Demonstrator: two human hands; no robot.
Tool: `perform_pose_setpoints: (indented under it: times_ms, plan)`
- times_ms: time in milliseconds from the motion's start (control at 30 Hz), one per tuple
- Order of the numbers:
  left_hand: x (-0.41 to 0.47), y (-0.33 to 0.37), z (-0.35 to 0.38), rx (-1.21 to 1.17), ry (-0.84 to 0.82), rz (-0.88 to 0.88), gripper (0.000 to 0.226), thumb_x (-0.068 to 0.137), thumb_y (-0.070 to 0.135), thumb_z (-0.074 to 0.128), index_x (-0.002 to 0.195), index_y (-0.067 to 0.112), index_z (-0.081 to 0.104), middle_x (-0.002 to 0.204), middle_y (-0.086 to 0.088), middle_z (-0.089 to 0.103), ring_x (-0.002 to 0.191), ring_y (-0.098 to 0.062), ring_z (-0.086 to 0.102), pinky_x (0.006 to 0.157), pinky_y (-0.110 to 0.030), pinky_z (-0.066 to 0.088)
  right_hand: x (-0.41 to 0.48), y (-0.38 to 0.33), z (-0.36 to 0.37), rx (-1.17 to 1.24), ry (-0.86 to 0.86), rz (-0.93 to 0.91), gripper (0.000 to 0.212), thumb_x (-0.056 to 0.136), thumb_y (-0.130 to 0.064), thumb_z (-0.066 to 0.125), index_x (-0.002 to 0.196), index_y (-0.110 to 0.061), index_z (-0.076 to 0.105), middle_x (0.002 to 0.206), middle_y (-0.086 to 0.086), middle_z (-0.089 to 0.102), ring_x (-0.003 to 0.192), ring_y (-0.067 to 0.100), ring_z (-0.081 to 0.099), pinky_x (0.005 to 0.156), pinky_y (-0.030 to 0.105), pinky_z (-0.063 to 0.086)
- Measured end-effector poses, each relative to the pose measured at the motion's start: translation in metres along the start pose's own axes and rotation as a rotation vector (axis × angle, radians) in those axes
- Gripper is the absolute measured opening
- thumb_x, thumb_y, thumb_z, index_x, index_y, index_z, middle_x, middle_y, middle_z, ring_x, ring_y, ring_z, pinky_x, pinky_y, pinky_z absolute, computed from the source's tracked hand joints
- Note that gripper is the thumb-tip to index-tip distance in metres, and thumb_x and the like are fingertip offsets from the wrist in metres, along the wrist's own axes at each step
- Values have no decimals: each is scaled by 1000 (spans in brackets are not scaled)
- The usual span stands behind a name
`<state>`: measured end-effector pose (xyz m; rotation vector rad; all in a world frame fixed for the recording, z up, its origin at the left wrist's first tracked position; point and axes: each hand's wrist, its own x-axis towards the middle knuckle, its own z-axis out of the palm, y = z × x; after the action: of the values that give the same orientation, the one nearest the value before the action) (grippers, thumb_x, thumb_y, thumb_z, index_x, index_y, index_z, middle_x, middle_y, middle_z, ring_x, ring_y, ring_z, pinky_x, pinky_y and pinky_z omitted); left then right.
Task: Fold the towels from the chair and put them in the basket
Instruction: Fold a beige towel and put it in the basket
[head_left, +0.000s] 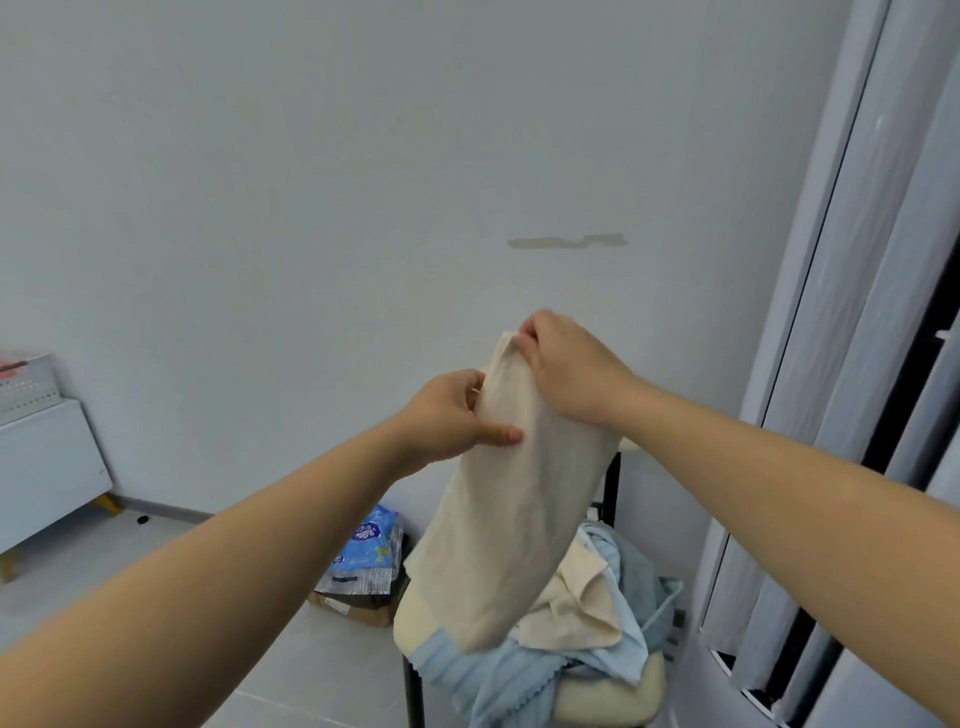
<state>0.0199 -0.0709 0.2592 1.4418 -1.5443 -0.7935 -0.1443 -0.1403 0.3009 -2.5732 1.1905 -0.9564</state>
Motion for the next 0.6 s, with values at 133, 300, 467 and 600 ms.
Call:
perform_pose_setpoints:
  times_ms: [133, 300, 467, 600]
  plan:
    - [-5, -16, -1, 134, 13, 5, 38, 68, 22, 92, 99, 26, 70, 99, 7, 74, 95, -14, 70, 83, -31, 58, 11, 3, -27, -116, 195, -7, 29, 107, -44, 26, 106, -22, 45, 110, 0, 53, 91, 27, 54, 77, 38, 38]
    - [-13, -37, -13, 350, 48, 39, 50, 74, 30, 83, 112, 32, 50, 106, 6, 69, 97, -16, 65, 86, -38, 55, 22, 22, -54, -195, 303, 86, 35, 107, -45, 21, 111, -18, 43, 109, 10, 65, 93, 35, 60, 76, 41, 41]
    - [-25, -56, -28, 406, -43, 33, 43, 78, 19, 80, 113, 27, 57, 103, 4, 69, 95, -18, 66, 88, -40, 55, 22, 44, -76, -191, 399, 223, 36, 106, -45, 19, 111, -17, 42, 104, 9, 64, 88, 34, 58, 79, 44, 45]
    - [-28, -60, -45, 84, 1, -36, 17, 91, 6, 69, 107, 12, 67, 92, -7, 69, 81, -19, 63, 70, -25, 54, 16, 63, -84, -157, 435, 337, 38, 107, -45, 19, 112, -16, 42, 97, 5, 58, 84, 31, 54, 74, 41, 41]
